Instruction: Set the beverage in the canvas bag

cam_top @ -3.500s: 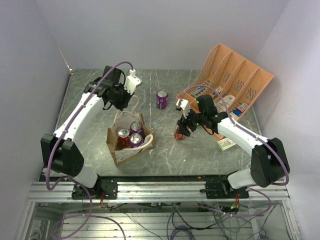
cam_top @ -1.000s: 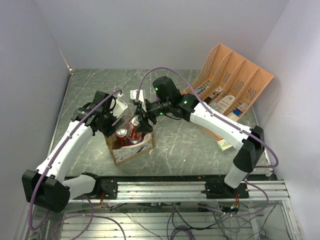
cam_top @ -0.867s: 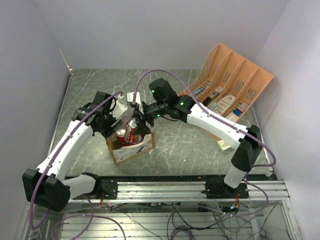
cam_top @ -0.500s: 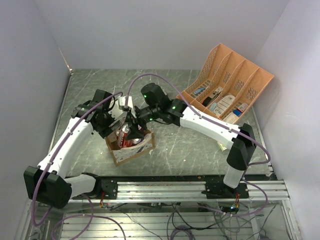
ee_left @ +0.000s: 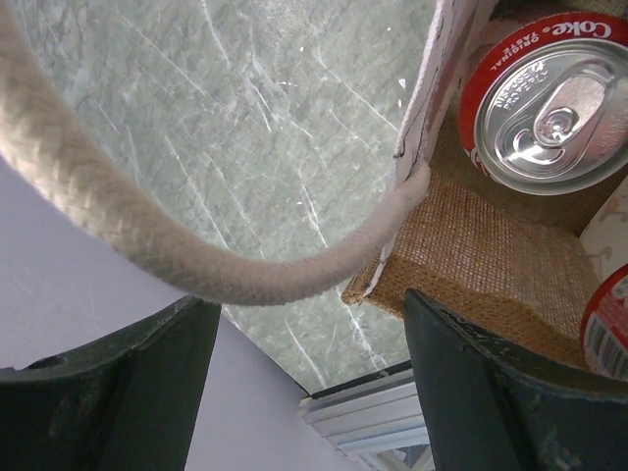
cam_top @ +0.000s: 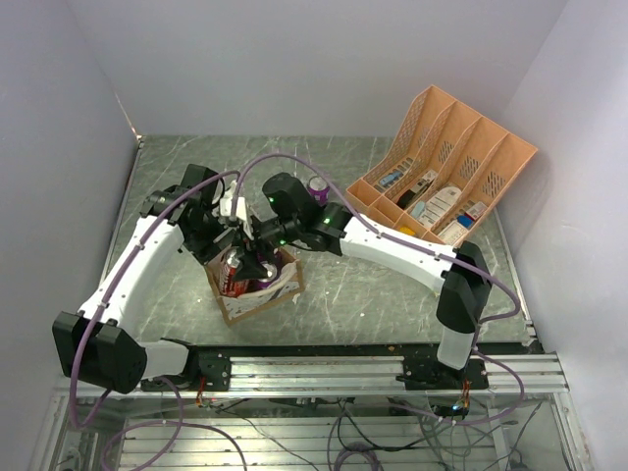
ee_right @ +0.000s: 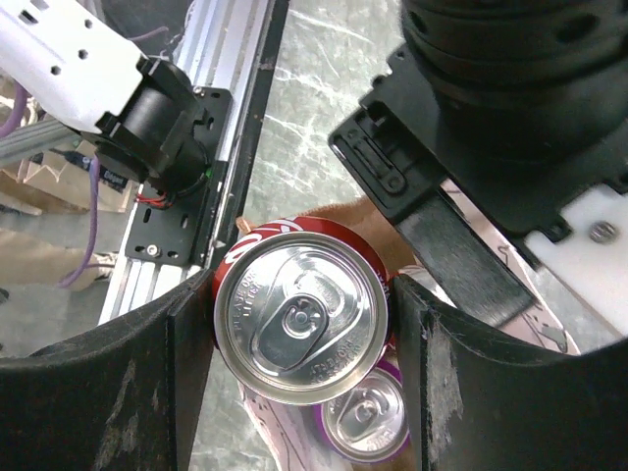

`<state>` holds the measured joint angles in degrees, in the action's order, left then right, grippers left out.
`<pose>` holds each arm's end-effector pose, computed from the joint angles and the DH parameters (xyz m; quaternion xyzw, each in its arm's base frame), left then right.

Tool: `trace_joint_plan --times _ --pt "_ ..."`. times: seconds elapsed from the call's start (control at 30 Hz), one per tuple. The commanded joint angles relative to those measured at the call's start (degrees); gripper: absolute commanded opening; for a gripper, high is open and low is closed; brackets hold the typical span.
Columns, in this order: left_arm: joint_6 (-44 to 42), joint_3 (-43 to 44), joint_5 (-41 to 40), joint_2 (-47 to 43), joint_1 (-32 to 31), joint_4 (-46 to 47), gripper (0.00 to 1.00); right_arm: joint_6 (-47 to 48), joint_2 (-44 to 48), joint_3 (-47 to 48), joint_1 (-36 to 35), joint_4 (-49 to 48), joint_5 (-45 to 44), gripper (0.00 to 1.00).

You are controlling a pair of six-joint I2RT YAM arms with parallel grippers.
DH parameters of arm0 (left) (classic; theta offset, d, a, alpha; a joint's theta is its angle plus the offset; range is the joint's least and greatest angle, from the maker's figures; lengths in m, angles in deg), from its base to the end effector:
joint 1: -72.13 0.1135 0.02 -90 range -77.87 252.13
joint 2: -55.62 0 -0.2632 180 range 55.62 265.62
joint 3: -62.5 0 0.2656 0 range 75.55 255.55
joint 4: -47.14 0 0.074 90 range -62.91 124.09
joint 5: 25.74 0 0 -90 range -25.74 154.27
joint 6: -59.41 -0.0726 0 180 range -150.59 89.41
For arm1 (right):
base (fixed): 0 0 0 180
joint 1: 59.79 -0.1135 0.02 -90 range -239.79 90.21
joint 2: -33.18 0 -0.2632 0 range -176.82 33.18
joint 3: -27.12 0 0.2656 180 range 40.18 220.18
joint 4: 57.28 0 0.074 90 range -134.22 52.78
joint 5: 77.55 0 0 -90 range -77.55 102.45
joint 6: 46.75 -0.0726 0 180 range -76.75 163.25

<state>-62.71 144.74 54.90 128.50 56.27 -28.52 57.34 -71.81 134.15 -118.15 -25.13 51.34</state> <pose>0.2563 -0.0605 0.2749 0.3813 0.8980 0.1080 0.1913 0.2059 0.4210 0.3117 -0.6169 0.5609 0.4446 0.3273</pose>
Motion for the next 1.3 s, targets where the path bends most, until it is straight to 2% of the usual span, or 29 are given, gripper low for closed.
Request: trace_joint_plan --times 0.0,0.33,0.77,0.97,1.27 --pt "0.4 3.6 0.9 1.0 1.1 -2.9 0.85 -1.1 -0.3 2.8 -2.2 -5.4 1.0 0.0" --pt "1.5 3.9 3.6 1.1 1.3 -3.5 0.75 -0.5 -1.7 0.9 -3.1 -7.9 -3.5 0.0" --pt "1.7 2.6 5.5 1.5 1.4 -3.1 0.56 2.8 -4.5 -1.2 -5.5 -7.7 -6.3 0.0" --pt "1.7 2.7 5.5 1.4 1.4 -2.5 0.54 4.6 -5.0 -2.6 -5.6 -7.5 -10.4 0.0" --pt "2.1 2.7 6.0 1.3 1.4 -1.3 0.53 4.1 -9.0 -1.7 -5.7 -6.2 -9.5 0.01"
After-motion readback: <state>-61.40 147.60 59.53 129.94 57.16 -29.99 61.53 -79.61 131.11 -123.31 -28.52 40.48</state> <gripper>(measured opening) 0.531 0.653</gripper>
